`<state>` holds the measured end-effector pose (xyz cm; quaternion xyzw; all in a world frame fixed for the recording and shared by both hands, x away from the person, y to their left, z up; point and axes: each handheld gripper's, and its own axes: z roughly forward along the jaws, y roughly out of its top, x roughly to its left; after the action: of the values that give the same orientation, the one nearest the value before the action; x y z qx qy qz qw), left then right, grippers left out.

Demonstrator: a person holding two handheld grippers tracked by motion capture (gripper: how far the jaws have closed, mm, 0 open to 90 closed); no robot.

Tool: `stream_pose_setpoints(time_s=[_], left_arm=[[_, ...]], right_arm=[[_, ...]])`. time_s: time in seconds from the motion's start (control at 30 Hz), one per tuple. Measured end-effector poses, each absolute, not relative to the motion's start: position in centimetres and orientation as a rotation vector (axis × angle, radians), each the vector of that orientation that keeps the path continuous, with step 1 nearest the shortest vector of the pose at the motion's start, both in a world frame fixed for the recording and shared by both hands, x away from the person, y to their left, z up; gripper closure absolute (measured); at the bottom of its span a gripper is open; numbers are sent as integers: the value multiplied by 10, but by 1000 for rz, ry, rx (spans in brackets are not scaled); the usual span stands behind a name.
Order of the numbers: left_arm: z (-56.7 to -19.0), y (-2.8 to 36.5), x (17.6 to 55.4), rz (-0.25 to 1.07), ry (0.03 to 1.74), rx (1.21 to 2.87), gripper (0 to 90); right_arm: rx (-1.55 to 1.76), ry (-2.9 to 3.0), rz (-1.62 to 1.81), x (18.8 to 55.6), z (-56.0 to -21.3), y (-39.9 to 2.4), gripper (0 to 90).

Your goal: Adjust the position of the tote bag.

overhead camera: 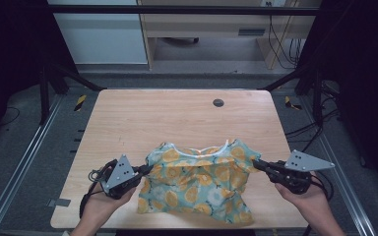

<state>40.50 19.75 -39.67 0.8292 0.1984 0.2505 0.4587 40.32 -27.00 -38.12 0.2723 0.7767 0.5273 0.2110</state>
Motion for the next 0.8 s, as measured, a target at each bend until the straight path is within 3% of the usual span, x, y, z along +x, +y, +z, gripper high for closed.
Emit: stream_pose_setpoints(time_s=[0.4, 0.8], left_arm=[[-408, 203, 391, 530, 450, 2035, 900], [-436, 198, 377, 458, 292, 2123, 900]], right_arm=[[709, 2200, 1494, 385, -388, -268, 900], [653, 2296, 1536, 367, -411, -268, 900]])
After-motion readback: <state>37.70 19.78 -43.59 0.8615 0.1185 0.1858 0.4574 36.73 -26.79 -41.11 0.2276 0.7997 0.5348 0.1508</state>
